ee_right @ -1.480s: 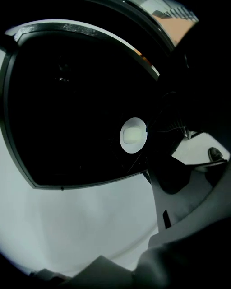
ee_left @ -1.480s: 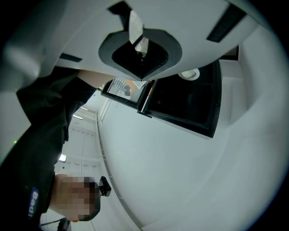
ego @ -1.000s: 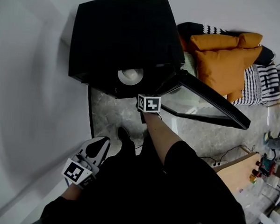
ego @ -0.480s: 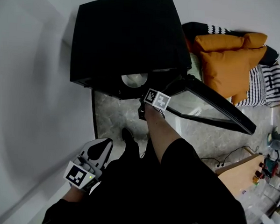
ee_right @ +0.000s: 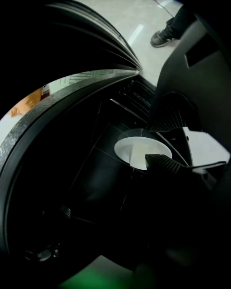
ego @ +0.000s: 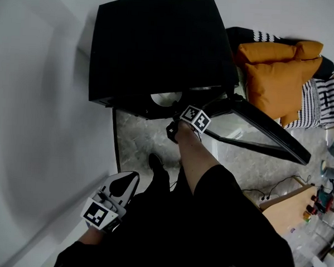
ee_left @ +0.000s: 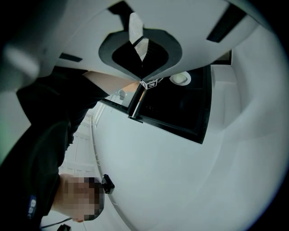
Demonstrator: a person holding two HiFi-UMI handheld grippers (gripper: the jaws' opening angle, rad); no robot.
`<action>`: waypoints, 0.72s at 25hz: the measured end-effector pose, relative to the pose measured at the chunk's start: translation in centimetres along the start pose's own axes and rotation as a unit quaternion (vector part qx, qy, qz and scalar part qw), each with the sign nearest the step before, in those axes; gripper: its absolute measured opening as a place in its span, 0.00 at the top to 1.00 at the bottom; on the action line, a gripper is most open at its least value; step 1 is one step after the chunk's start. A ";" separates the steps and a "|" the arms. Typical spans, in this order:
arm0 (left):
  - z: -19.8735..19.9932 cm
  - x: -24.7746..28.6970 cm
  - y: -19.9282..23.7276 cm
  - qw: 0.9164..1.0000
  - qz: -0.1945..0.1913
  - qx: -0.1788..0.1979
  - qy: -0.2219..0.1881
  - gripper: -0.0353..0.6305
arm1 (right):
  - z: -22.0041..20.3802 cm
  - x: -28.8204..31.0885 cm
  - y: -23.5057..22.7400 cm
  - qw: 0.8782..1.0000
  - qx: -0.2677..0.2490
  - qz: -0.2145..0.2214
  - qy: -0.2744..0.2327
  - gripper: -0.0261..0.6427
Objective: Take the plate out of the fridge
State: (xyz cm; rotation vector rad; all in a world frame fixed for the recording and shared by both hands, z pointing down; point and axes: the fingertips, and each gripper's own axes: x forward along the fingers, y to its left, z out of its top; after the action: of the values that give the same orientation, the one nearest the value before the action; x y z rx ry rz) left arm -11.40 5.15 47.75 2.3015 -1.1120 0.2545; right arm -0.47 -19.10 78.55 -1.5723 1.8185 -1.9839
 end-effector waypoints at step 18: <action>-2.2 -1.4 2.0 0.999 -0.002 -0.029 0.017 0.94 | 0.2 0.6 -0.3 0.999 0.025 0.033 -0.030 0.73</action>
State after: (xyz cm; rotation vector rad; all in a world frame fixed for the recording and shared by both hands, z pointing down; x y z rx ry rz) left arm -13.63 6.31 49.80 2.2390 -1.0848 0.2554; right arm -0.47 -19.49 79.07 -1.5210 1.7615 -1.9165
